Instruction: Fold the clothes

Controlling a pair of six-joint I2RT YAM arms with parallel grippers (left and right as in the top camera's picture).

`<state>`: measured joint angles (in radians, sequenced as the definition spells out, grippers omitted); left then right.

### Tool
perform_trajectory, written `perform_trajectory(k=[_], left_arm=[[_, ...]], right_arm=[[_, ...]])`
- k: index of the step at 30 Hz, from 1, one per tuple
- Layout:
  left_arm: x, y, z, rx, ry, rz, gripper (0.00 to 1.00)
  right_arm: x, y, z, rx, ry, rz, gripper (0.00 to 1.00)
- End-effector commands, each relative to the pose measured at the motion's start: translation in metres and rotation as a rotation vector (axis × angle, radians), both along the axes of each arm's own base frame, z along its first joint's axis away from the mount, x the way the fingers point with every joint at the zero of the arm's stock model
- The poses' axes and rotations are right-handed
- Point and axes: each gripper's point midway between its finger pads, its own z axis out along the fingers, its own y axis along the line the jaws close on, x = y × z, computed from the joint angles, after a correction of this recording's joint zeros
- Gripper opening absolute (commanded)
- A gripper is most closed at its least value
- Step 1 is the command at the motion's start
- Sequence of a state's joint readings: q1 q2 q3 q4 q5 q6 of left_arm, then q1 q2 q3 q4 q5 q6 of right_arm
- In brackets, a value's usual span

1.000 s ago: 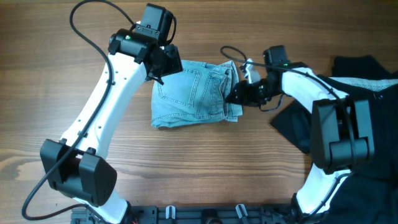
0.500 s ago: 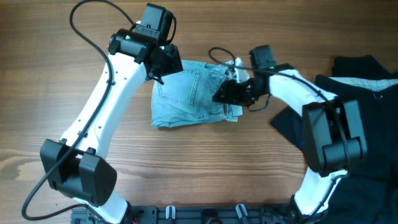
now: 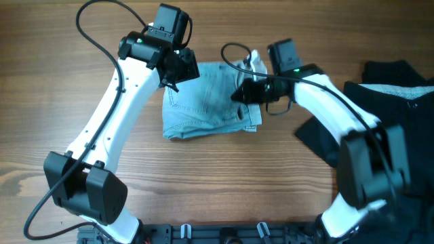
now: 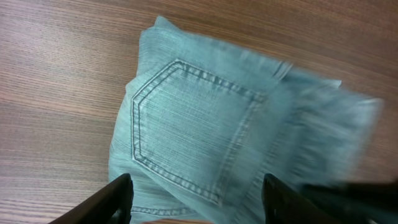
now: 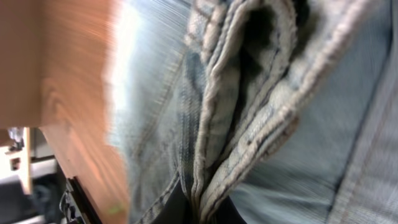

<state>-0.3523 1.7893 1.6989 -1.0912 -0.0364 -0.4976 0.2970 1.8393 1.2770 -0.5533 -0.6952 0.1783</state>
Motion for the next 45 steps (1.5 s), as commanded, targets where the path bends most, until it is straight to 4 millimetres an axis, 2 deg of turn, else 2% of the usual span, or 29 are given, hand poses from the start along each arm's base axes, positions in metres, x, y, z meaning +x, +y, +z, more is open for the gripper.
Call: perform_trajectory(k=[1,2,4,8,10,12,15,17,21,24,26,27,28,29,30,33,35,37,39,41,43,44,45], left_arm=[[0.003,0.002,0.000,0.012,-0.011,-0.012,0.66],[0.003,0.002,0.000,0.013,-0.010,-0.012,0.66],[0.003,0.002,0.000,0.014,-0.011,-0.011,0.66],[0.003,0.002,0.000,0.014,-0.010,-0.011,0.66],[0.003,0.002,0.000,0.015,-0.009,-0.011,0.66],[0.002,0.002,0.000,0.016,-0.005,-0.012,0.66],[0.002,0.003,0.000,0.016,-0.004,-0.012,0.66],[0.002,0.003,0.000,0.017,-0.004,-0.011,0.66],[0.002,0.003,0.000,0.017,-0.004,-0.012,0.66],[0.002,0.003,0.000,0.018,-0.004,-0.013,0.67],[0.002,0.003,0.000,0.021,-0.006,-0.013,0.67],[0.003,0.004,0.000,0.025,-0.007,-0.012,0.67],[0.003,0.005,0.000,0.029,-0.009,-0.009,0.67],[0.003,0.005,0.000,0.031,-0.009,-0.009,0.67],[0.003,0.005,0.000,0.031,-0.010,-0.008,0.67],[0.004,0.005,0.000,0.029,-0.016,-0.009,0.67],[0.005,0.004,0.001,0.028,-0.018,-0.008,0.67],[0.005,0.004,0.001,0.028,-0.019,-0.008,0.68],[0.005,0.004,0.001,0.028,-0.019,-0.008,0.68],[0.005,0.004,0.001,0.028,-0.019,-0.008,0.68],[0.005,0.004,0.001,0.028,-0.019,-0.008,0.68],[0.005,0.004,0.001,0.028,-0.018,-0.008,0.68],[0.005,0.004,0.001,0.028,-0.018,-0.008,0.68]], right_arm=[[0.018,-0.006,0.086,-0.020,-0.314,0.009,0.04],[0.022,-0.013,0.083,-0.069,-0.324,-0.022,0.04],[0.026,-0.028,0.064,-0.164,-0.300,-0.069,0.04],[0.033,-0.055,0.009,-0.361,-0.220,-0.112,0.07],[0.036,-0.078,-0.023,-0.484,-0.144,-0.182,0.05],[0.031,-0.098,-0.047,-0.557,-0.041,-0.270,0.04],[0.024,-0.121,-0.071,-0.636,0.073,-0.385,0.04],[0.024,-0.128,-0.074,-0.642,0.090,-0.397,0.04],[0.026,-0.141,-0.075,-0.660,0.109,-0.459,0.04],[0.032,-0.122,-0.063,-0.592,0.022,-0.296,0.04],[0.038,-0.106,-0.037,-0.502,-0.042,-0.231,0.05],[0.039,-0.092,-0.012,-0.425,-0.094,-0.180,0.04],[0.038,-0.076,0.020,-0.328,-0.152,-0.139,0.04],[0.035,-0.067,0.041,-0.271,-0.188,-0.118,0.04],[0.030,-0.055,0.072,-0.205,-0.251,-0.083,0.04],[0.024,-0.053,0.114,-0.178,-0.364,-0.079,0.04],[0.029,-0.066,0.127,-0.214,-0.407,-0.146,0.04],[0.037,-0.090,0.128,-0.291,-0.413,-0.240,0.04],[0.041,-0.113,0.112,-0.358,-0.372,-0.291,0.06],[0.043,-0.125,0.093,-0.387,-0.318,-0.306,0.11],[0.045,-0.140,0.052,-0.443,-0.213,-0.316,0.13],[0.045,-0.148,0.036,-0.479,-0.170,-0.325,0.08],[0.043,-0.160,0.012,-0.535,-0.101,-0.337,0.05]])
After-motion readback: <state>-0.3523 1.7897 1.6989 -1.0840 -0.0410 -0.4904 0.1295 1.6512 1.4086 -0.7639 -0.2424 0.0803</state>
